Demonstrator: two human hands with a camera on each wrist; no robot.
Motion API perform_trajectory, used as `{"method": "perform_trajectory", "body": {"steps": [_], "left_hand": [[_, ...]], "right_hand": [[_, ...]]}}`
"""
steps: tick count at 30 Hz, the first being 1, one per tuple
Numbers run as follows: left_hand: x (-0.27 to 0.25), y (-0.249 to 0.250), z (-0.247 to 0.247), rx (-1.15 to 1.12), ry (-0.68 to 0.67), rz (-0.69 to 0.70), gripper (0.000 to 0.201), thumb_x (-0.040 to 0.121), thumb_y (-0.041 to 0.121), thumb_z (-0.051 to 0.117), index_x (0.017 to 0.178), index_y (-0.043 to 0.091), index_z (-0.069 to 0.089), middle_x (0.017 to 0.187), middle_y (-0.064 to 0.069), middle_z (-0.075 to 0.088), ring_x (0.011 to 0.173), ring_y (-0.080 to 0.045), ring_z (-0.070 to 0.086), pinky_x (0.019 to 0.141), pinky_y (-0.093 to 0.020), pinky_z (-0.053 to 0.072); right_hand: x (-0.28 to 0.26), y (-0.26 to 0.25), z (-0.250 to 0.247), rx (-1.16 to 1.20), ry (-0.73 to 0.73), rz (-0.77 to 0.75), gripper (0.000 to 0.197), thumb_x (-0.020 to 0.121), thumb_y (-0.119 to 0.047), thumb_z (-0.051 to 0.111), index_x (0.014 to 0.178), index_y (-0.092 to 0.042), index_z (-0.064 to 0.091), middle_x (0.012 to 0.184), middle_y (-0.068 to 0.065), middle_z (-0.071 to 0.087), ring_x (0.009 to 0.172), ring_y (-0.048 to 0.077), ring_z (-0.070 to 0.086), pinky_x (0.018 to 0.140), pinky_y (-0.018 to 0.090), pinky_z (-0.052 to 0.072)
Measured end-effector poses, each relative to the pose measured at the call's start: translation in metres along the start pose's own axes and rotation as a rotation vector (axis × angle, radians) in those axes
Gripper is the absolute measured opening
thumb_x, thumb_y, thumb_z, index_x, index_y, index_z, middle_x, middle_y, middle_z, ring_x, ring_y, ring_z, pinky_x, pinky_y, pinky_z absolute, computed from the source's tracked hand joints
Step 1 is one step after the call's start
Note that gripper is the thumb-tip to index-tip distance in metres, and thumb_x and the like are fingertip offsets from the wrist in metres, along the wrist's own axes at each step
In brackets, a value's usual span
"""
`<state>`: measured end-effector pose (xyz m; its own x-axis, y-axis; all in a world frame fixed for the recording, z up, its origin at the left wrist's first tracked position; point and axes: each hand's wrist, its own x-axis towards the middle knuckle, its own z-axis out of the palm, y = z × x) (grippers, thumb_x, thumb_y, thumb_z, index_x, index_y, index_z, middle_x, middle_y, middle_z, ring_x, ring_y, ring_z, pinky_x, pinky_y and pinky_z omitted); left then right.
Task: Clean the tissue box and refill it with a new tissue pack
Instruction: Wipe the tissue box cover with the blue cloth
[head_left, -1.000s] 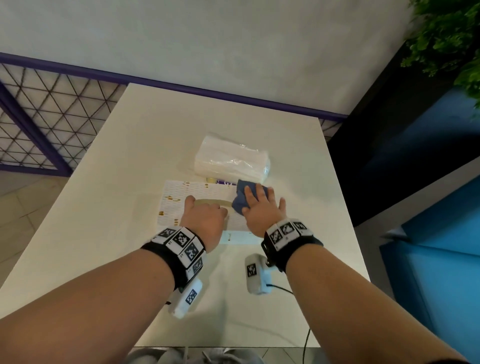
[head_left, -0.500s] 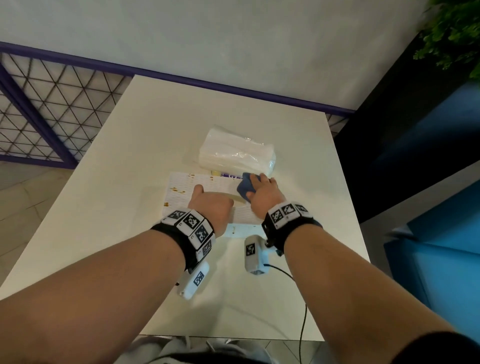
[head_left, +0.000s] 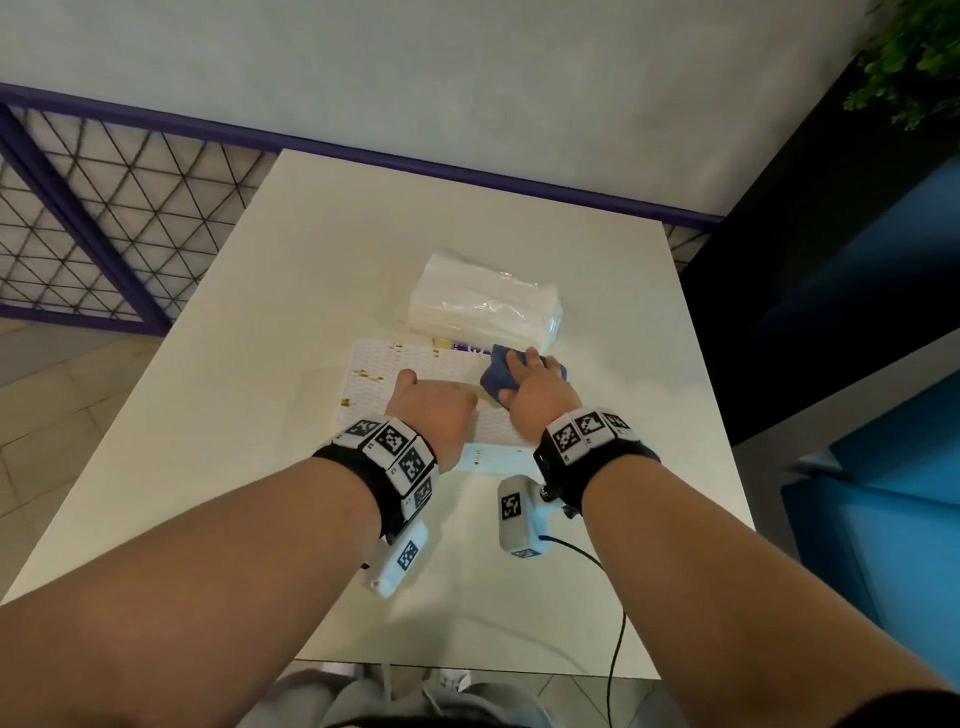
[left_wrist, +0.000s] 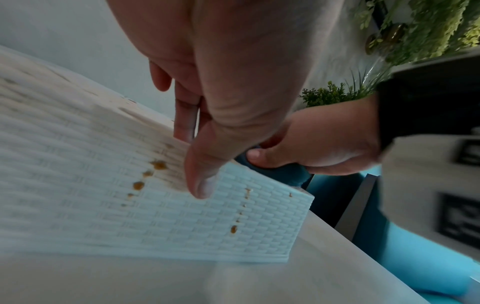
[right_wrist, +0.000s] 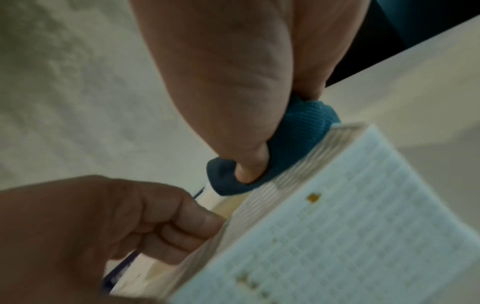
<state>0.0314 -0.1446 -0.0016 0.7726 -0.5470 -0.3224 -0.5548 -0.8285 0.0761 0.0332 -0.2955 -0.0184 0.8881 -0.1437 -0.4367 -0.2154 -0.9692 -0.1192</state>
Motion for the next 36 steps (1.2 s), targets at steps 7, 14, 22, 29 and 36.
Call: {"method": "perform_trajectory", "body": {"steps": [7,14,22,29,36], "left_hand": [[-0.003,-0.005,0.001,-0.040,0.008,0.031,0.037,0.076,0.010,0.050,0.108,0.028,0.056,0.098,0.007,0.063,0.093,-0.019,0.060,0.092,-0.038,0.023],[-0.009,-0.022,-0.004,0.046,0.025,0.198,0.053,0.079,-0.001,0.046,0.119,0.032,0.051,0.108,0.012,0.059,0.090,-0.014,0.053,0.101,-0.038,0.022],[-0.016,-0.034,-0.008,0.009,0.125,0.133,0.053,0.082,0.005,0.044,0.126,0.034,0.054,0.126,0.014,0.053,0.124,-0.010,0.042,0.104,-0.044,0.016],[-0.025,0.005,0.005,0.111,-0.057,0.098,0.070,0.068,0.083,0.046,0.112,0.030,0.060,0.103,0.008,0.060,0.101,-0.020,0.046,0.088,-0.047,0.022],[-0.025,-0.020,-0.006,0.093,-0.173,0.223,0.046,0.066,0.059,0.071,0.094,0.026,0.056,0.106,0.010,0.058,0.103,-0.017,0.051,0.089,-0.044,0.021]], "right_hand": [[-0.056,-0.001,-0.002,0.002,0.026,-0.122,0.040,0.091,-0.021,0.054,0.131,-0.024,0.057,0.127,0.005,0.061,0.114,0.025,0.057,0.094,0.032,0.048],[-0.076,0.042,-0.039,0.444,0.252,0.125,0.007,0.087,-0.024,0.057,0.086,-0.019,0.063,0.073,0.001,0.060,0.073,0.023,0.055,0.060,0.021,0.037],[-0.077,0.059,-0.040,0.523,0.357,0.196,0.031,0.091,-0.027,0.057,0.118,-0.014,0.061,0.098,0.005,0.066,0.081,0.020,0.055,0.073,0.027,0.041],[-0.062,0.034,-0.044,0.574,0.413,0.150,0.034,0.091,-0.031,0.057,0.122,-0.019,0.053,0.095,0.001,0.061,0.082,0.020,0.057,0.072,0.027,0.043],[-0.061,0.040,-0.043,0.554,0.334,0.023,0.030,0.090,-0.019,0.058,0.120,-0.021,0.058,0.099,-0.001,0.064,0.083,0.018,0.061,0.060,0.022,0.048]]}}
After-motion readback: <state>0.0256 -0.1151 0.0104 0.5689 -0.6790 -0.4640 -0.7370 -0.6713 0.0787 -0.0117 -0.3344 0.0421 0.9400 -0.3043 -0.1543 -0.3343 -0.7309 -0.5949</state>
